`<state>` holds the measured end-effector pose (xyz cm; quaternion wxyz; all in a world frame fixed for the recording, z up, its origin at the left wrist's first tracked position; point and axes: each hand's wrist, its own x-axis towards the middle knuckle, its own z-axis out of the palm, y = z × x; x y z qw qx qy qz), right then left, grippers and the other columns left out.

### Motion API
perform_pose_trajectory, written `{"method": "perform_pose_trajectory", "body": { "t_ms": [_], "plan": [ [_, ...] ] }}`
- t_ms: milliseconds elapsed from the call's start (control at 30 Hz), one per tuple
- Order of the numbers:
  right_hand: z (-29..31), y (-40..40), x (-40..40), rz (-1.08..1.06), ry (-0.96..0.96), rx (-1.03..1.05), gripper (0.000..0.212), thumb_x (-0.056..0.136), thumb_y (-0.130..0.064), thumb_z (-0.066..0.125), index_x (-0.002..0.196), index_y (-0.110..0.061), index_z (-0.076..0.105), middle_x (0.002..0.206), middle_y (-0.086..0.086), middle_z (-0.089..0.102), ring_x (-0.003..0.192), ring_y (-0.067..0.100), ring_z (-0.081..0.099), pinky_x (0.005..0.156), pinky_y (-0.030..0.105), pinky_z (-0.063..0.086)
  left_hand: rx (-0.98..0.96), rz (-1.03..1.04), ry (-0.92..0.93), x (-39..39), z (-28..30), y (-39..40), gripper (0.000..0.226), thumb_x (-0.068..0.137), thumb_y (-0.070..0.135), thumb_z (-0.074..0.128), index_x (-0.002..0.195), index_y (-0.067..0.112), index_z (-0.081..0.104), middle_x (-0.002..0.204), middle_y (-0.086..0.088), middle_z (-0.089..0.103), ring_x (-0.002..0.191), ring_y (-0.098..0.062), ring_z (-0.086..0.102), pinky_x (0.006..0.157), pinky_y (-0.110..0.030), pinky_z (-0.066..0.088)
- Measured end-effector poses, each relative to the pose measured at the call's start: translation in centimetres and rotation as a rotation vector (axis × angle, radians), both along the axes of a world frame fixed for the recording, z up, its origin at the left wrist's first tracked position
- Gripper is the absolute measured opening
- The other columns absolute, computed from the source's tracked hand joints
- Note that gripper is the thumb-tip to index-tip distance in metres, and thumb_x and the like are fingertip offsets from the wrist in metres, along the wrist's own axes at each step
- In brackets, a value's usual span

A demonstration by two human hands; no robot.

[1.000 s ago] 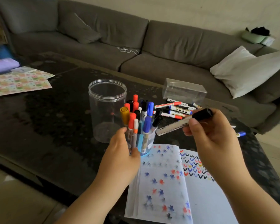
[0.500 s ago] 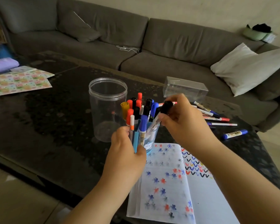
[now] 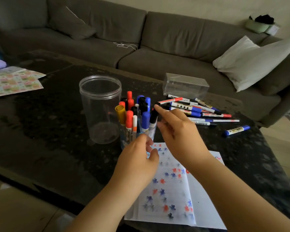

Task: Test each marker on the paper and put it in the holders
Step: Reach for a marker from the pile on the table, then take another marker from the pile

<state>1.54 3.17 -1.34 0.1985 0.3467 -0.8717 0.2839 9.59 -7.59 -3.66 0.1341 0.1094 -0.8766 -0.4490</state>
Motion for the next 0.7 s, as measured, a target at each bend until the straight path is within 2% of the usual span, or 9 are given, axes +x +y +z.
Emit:
{"method": "perform_pose_trajectory", "body": {
  "t_ms": [67, 200, 300, 367, 433, 500, 700],
  "plan": [
    [-0.4, 1.3, 0.1, -0.023, -0.092, -0.037, 0.042, 0.092, -0.015, 0.057, 0.134, -0.019, 0.051, 0.093, -0.011, 0.049, 0.072, 0.002, 0.047, 0.069, 0.007, 0.039, -0.033, -0.035, 0.025, -0.5, 0.1, 0.7, 0.006, 0.089, 0.024, 0.055, 0.094, 0.025, 0.052, 0.089, 0.01, 0.058, 0.083, -0.01, 0.057, 0.065, -0.02, 0.041],
    [-2.1, 5.8, -0.9, -0.267, -0.293, 0.001, 0.028, 0.093, -0.021, 0.057, 0.12, -0.021, 0.059, 0.102, -0.01, 0.052, 0.079, 0.001, 0.051, 0.067, 0.003, 0.039, -0.106, -0.097, 0.096, -1.5, -0.2, 2.1, 0.006, 0.089, 0.023, 0.053, 0.093, 0.024, 0.057, 0.083, 0.008, 0.059, 0.077, -0.008, 0.055, 0.07, -0.025, 0.045],
    [-3.8, 9.2, -2.4, -0.416, -0.423, 0.079, 0.033, 0.094, -0.021, 0.055, 0.127, -0.019, 0.055, 0.118, -0.002, 0.057, 0.091, 0.004, 0.053, 0.08, 0.013, 0.041, -0.16, -0.126, 0.122, -2.8, -0.3, 3.2, 0.009, 0.089, 0.023, 0.051, 0.096, 0.024, 0.057, 0.082, 0.009, 0.057, 0.078, -0.007, 0.053, 0.07, -0.023, 0.042],
    [-4.5, 10.8, -3.9, -0.481, -0.485, 0.132, 0.04, 0.094, -0.022, 0.054, 0.133, -0.017, 0.05, 0.129, 0.003, 0.054, 0.105, 0.013, 0.057, 0.089, 0.023, 0.045, -0.171, -0.138, 0.122, -3.8, -0.4, 3.8, 0.013, 0.09, 0.023, 0.051, 0.101, 0.023, 0.057, 0.083, 0.01, 0.056, 0.077, -0.005, 0.052, 0.068, -0.02, 0.042],
    [-4.9, 12.0, -5.9, -0.53, -0.508, 0.185, 0.044, 0.095, -0.022, 0.052, 0.138, -0.015, 0.045, 0.136, 0.006, 0.049, 0.118, 0.022, 0.053, 0.098, 0.032, 0.044, -0.18, -0.14, 0.105, -4.7, -0.5, 4.4, 0.014, 0.091, 0.025, 0.05, 0.104, 0.024, 0.057, 0.082, 0.012, 0.053, 0.073, -0.003, 0.051, 0.061, -0.012, 0.038],
    [-5.0, 12.9, -8.3, -0.574, -0.49, 0.223, 0.047, 0.096, -0.02, 0.05, 0.141, -0.013, 0.04, 0.142, 0.009, 0.043, 0.127, 0.026, 0.046, 0.104, 0.035, 0.038, -0.179, -0.139, 0.09, -5.5, -0.6, 5.0, 0.013, 0.092, 0.026, 0.051, 0.104, 0.026, 0.055, 0.081, 0.014, 0.052, 0.071, 0.0, 0.05, 0.057, -0.009, 0.036],
    [-6.3, 14.3, -15.0, -0.611, -0.41, 0.374, 0.042, 0.096, -0.016, 0.047, 0.137, -0.009, 0.044, 0.139, 0.014, 0.044, 0.128, 0.031, 0.041, 0.107, 0.04, 0.033, -0.165, -0.116, 0.08, -7.1, -1.3, 6.2, 0.012, 0.092, 0.028, 0.051, 0.104, 0.028, 0.054, 0.082, 0.015, 0.054, 0.074, 0.0, 0.053, 0.058, -0.007, 0.038]
  ]
}}
